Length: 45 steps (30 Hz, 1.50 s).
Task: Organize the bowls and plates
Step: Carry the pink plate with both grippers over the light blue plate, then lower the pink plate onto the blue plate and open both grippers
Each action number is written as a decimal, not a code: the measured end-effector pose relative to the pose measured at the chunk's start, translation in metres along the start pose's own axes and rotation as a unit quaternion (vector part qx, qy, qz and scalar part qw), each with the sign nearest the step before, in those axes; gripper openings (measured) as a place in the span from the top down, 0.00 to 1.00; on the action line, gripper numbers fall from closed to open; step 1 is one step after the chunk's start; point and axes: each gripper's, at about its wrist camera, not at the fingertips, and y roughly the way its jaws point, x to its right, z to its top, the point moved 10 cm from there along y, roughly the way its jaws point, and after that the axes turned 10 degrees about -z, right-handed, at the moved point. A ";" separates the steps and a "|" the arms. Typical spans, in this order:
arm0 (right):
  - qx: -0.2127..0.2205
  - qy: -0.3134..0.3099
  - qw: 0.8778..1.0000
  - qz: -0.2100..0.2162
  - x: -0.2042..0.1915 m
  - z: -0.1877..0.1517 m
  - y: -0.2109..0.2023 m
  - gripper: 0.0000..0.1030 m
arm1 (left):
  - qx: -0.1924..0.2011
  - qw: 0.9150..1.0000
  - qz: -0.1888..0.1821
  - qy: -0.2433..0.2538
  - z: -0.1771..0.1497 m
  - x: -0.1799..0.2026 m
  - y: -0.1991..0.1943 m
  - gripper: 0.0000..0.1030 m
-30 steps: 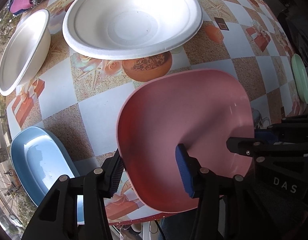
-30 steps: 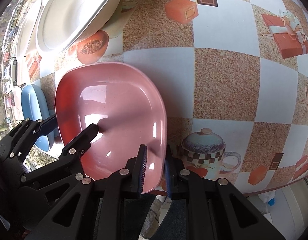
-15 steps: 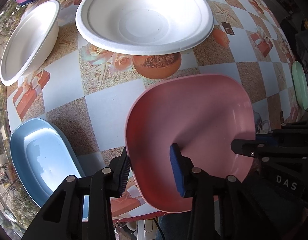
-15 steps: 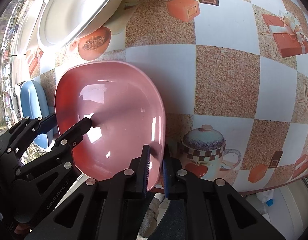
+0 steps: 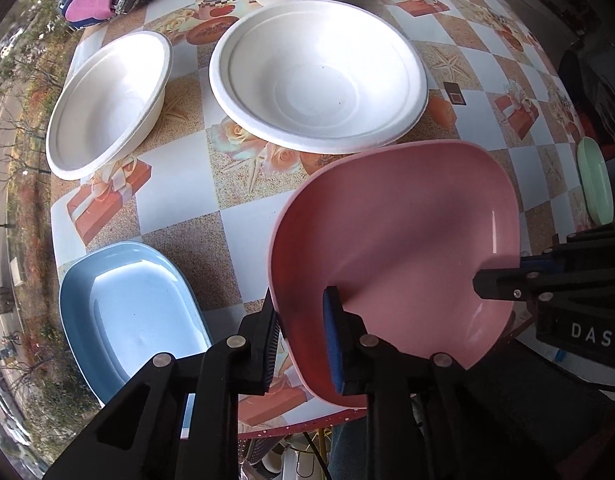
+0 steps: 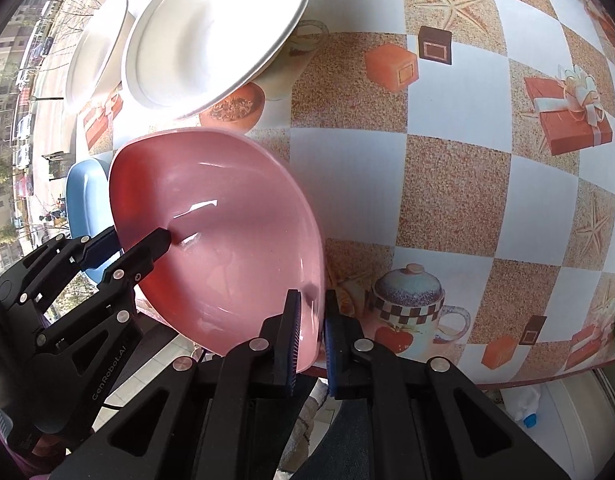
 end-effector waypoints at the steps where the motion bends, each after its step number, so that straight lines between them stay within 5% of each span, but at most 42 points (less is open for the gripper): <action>1: 0.000 -0.002 1.000 0.000 -0.001 0.002 -0.002 0.87 | 0.003 1.000 -0.003 -0.005 0.000 -0.002 -0.005 0.81; 19: 0.008 -0.115 0.993 -0.005 -0.064 0.022 -0.028 0.87 | 0.072 0.992 0.061 -0.088 -0.011 -0.049 -0.065 0.82; 30: 0.000 -0.189 0.982 -0.003 -0.116 0.021 -0.018 0.87 | 0.095 0.979 0.090 -0.158 -0.056 -0.124 -0.068 0.82; 45: -0.034 -0.195 0.980 -0.005 -0.139 0.037 0.011 0.87 | 0.083 0.971 0.102 -0.199 -0.047 -0.158 -0.026 0.80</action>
